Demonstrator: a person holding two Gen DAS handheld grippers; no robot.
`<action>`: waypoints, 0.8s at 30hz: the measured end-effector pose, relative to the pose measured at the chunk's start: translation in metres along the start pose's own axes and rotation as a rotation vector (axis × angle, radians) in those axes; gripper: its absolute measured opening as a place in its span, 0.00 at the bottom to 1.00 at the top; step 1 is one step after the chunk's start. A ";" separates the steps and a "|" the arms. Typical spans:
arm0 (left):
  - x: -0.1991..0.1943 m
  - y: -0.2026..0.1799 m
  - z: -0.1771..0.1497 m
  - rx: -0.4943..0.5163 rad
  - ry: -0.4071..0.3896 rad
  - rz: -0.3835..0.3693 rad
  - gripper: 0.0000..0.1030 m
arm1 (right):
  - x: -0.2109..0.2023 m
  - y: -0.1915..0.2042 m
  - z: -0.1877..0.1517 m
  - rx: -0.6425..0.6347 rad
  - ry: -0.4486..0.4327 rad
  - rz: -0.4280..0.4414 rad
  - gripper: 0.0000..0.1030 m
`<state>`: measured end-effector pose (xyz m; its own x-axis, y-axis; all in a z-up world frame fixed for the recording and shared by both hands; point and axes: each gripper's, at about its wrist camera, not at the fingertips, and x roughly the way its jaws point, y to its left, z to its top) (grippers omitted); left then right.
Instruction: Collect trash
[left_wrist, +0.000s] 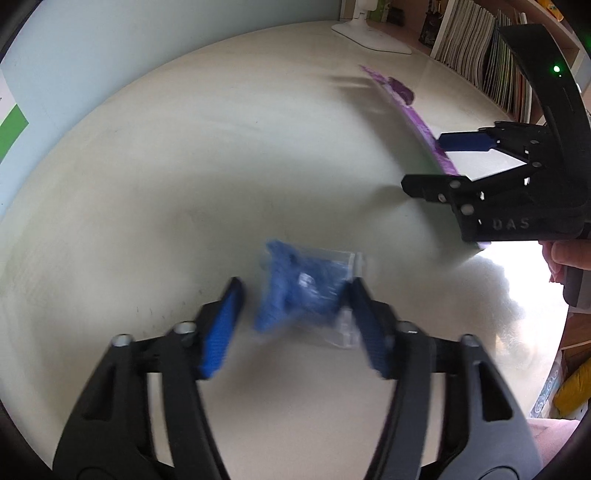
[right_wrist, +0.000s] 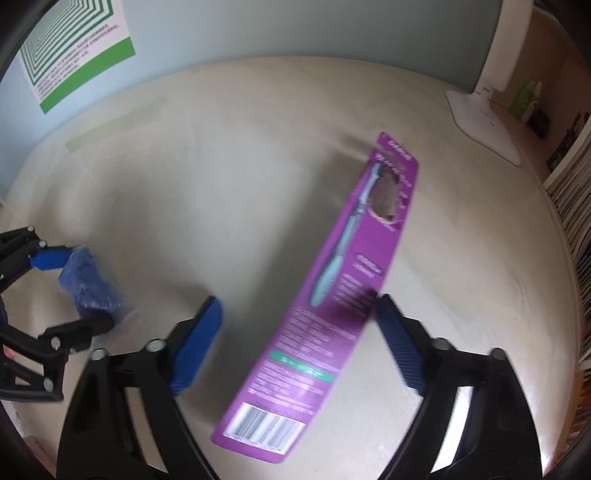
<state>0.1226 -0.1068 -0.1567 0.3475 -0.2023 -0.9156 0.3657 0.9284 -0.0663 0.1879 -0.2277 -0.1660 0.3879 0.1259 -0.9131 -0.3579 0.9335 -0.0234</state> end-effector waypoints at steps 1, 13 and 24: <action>0.000 0.001 0.001 -0.007 0.006 -0.009 0.40 | -0.001 -0.002 0.002 0.004 0.003 0.002 0.55; -0.014 0.002 -0.001 -0.034 -0.028 -0.044 0.33 | -0.016 -0.020 -0.006 0.054 0.058 0.047 0.38; -0.041 0.003 -0.007 0.000 -0.072 -0.049 0.33 | -0.050 -0.029 -0.013 0.107 0.020 0.049 0.38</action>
<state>0.1029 -0.0935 -0.1224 0.3906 -0.2696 -0.8802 0.3841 0.9167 -0.1104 0.1683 -0.2654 -0.1250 0.3544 0.1666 -0.9201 -0.2829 0.9570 0.0643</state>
